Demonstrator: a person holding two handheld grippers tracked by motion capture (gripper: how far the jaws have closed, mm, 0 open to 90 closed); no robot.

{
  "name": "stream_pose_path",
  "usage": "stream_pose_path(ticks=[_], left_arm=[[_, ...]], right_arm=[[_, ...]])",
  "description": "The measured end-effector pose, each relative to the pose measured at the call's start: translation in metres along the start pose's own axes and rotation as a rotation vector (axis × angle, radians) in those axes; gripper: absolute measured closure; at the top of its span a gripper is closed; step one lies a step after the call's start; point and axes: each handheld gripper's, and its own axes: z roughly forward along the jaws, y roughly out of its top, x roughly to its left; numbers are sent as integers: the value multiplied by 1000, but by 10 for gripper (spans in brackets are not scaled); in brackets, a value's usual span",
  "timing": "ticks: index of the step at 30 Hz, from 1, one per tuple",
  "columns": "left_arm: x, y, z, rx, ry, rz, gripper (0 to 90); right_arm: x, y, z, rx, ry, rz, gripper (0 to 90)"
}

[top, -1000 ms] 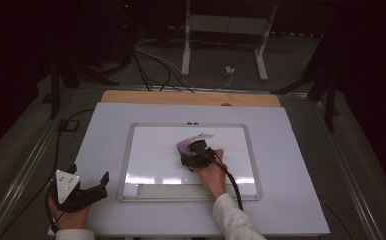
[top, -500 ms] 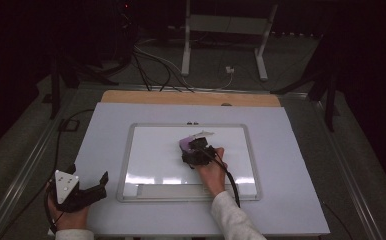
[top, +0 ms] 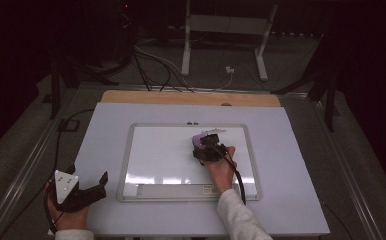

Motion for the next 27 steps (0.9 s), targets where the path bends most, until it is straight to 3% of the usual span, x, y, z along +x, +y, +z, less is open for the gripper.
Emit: stream_pose_path(ticks=[19, 27], left_arm=[[-1, 0, 1, -1, -1, 3, 4], [-1, 0, 1, 2, -1, 5, 4]], right_arm=[[-6, 2, -15, -39, 25, 22, 410], [-18, -2, -19, -35, 12, 41, 410]])
